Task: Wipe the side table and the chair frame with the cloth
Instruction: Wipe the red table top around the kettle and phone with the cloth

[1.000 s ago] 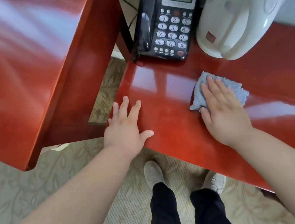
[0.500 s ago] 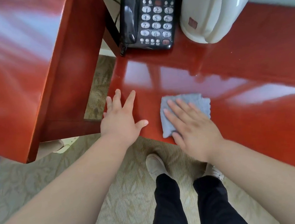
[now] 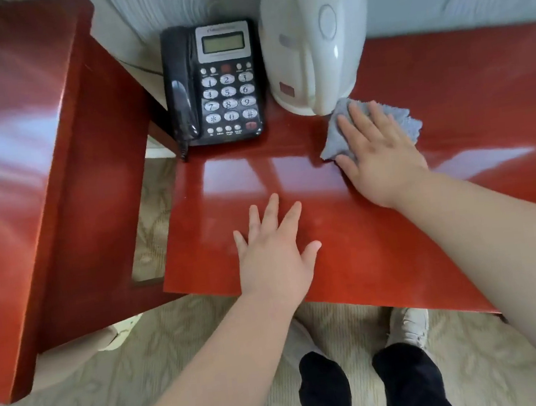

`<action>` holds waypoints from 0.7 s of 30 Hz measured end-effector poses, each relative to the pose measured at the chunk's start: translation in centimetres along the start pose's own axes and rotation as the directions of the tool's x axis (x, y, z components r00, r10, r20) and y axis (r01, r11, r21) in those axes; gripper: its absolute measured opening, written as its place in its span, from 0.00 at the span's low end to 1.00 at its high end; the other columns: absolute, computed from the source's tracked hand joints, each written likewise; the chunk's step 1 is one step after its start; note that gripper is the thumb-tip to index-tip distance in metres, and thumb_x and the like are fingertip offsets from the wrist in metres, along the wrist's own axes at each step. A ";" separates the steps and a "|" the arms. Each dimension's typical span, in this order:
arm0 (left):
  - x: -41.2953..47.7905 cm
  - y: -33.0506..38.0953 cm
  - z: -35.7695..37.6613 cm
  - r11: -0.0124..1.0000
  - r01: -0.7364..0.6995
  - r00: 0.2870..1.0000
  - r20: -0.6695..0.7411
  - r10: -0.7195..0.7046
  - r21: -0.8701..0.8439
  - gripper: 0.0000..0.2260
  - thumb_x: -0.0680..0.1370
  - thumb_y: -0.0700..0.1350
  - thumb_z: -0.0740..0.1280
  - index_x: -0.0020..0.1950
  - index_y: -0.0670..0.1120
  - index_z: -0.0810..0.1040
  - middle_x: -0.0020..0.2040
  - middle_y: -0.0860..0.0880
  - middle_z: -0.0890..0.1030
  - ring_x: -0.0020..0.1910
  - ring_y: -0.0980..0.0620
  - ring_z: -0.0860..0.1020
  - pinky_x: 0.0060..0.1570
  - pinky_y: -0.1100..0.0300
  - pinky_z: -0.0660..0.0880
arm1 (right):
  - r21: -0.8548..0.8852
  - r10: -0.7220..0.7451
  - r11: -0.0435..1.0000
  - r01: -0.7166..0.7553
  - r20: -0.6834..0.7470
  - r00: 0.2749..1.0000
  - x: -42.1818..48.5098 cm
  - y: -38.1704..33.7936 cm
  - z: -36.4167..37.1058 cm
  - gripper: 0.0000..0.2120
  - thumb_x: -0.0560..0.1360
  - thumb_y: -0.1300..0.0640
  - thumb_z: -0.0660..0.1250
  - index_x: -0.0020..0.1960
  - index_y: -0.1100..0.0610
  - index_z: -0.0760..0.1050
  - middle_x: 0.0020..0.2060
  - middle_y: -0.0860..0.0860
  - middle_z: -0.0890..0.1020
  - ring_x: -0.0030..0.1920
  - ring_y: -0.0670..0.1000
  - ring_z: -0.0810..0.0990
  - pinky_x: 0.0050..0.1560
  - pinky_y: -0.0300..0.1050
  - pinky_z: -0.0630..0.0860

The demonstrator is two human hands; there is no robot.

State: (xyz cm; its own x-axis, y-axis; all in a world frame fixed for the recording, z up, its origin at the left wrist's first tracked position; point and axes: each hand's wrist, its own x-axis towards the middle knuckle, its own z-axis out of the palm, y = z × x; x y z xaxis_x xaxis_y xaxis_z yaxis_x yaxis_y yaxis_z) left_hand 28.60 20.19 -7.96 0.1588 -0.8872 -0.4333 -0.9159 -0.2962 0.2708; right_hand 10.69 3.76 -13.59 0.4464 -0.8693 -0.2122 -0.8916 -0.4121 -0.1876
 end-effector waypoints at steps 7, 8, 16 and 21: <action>0.5 2.7 1.2 0.989 -0.054 0.997 0.055 0.047 0.134 0.37 0.81 0.65 0.61 0.84 0.59 0.47 0.85 0.51 0.39 0.83 0.39 0.39 0.78 0.31 0.48 | 0.022 -0.144 0.989 0.144 -0.015 0.989 -13.7 -0.9 1.9 0.29 0.83 0.50 0.57 0.82 0.56 0.59 0.83 0.55 0.57 0.83 0.59 0.52 0.80 0.61 0.55; 0.3 2.7 1.4 0.987 -0.059 0.996 0.071 0.048 0.152 0.39 0.80 0.66 0.62 0.84 0.58 0.45 0.85 0.51 0.37 0.83 0.39 0.37 0.78 0.32 0.47 | 0.005 -0.195 0.981 0.195 0.014 0.981 -16.5 -0.7 2.3 0.29 0.84 0.49 0.56 0.82 0.56 0.58 0.83 0.54 0.56 0.83 0.58 0.51 0.80 0.61 0.56; 0.6 2.2 2.5 0.973 -0.042 0.998 0.051 0.032 0.226 0.40 0.79 0.70 0.56 0.84 0.59 0.41 0.84 0.52 0.34 0.82 0.40 0.34 0.78 0.32 0.42 | -0.007 -0.243 0.970 0.244 0.048 0.969 -7.3 3.7 0.5 0.34 0.81 0.39 0.51 0.82 0.56 0.60 0.82 0.55 0.59 0.82 0.60 0.55 0.81 0.59 0.53; 0.5 2.4 3.9 0.976 -0.007 1.000 -0.021 0.012 0.220 0.40 0.76 0.70 0.52 0.84 0.58 0.43 0.84 0.51 0.36 0.82 0.40 0.35 0.78 0.31 0.40 | -0.016 0.045 0.999 -0.044 0.069 0.997 1.8 5.5 -1.9 0.32 0.84 0.41 0.47 0.84 0.53 0.46 0.84 0.52 0.46 0.83 0.58 0.41 0.81 0.55 0.39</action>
State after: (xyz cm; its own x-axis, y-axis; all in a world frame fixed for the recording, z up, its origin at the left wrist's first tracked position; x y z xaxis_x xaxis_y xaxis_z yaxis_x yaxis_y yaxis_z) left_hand 25.03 20.36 -10.84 0.1553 -0.8978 -0.4121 -0.9756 -0.2049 0.0786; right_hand 6.44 -0.65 -13.16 0.4100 -0.8661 -0.2860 -0.9115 -0.3776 -0.1632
